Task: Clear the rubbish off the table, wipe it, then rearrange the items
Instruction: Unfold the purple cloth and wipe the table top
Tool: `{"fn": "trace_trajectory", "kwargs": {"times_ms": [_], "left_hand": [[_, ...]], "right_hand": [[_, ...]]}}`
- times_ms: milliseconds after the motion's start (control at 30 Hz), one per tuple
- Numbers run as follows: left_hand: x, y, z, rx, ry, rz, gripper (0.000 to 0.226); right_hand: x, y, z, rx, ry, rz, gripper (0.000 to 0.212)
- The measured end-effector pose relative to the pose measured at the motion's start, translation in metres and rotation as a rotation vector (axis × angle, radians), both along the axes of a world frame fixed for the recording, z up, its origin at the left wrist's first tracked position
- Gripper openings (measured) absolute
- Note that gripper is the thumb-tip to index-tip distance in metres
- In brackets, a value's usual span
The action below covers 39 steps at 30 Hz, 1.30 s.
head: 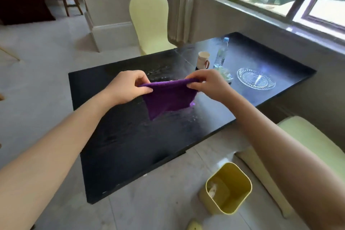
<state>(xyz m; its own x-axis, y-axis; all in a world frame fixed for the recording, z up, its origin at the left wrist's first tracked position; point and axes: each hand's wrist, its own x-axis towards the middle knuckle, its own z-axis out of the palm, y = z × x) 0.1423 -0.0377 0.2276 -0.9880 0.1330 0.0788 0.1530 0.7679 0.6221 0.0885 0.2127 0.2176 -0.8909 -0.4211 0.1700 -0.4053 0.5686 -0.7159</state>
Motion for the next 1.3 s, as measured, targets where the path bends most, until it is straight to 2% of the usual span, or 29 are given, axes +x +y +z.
{"fn": "trace_trajectory", "kwargs": {"times_ms": [100, 200, 267, 433, 567, 700, 867, 1000, 1133, 1300], "left_hand": [[-0.033, 0.045, 0.014, 0.042, -0.009, -0.048, 0.018], [-0.065, 0.092, 0.033, 0.100, -0.003, -0.094, 0.021], [-0.087, 0.122, 0.043, 0.119, -0.003, -0.145, 0.022], [-0.134, 0.199, 0.049, 0.065, -0.046, -0.295, 0.024], [-0.163, 0.257, 0.033, -0.009, 0.004, -0.345, 0.019], [-0.190, 0.302, 0.011, -0.072, 0.001, -0.362, 0.017], [-0.230, 0.339, -0.027, -0.088, -0.162, -0.376, 0.010], [-0.272, 0.360, -0.060, -0.078, -0.229, -0.372, 0.012], [-0.322, 0.371, -0.093, -0.157, -0.204, -0.368, 0.015], [-0.354, 0.378, -0.147, -0.134, -0.187, -0.308, 0.019]], "right_hand": [[-0.013, 0.043, 0.022, -0.068, -0.034, -0.084, 0.016], [-0.029, 0.088, 0.045, -0.146, -0.140, -0.145, 0.026], [-0.039, 0.121, 0.058, -0.086, -0.167, -0.154, 0.025], [-0.065, 0.200, 0.062, 0.237, -0.139, -0.222, 0.020], [-0.086, 0.254, 0.055, 0.253, -0.090, -0.351, 0.016], [-0.110, 0.295, 0.034, 0.186, -0.188, -0.464, 0.014], [-0.153, 0.327, -0.013, 0.134, -0.306, -0.548, 0.020], [-0.187, 0.340, -0.054, 0.074, -0.427, -0.590, 0.023], [-0.223, 0.346, -0.085, 0.019, -0.442, -0.607, 0.024], [-0.260, 0.355, -0.132, 0.089, -0.435, -0.638, 0.023]]}}
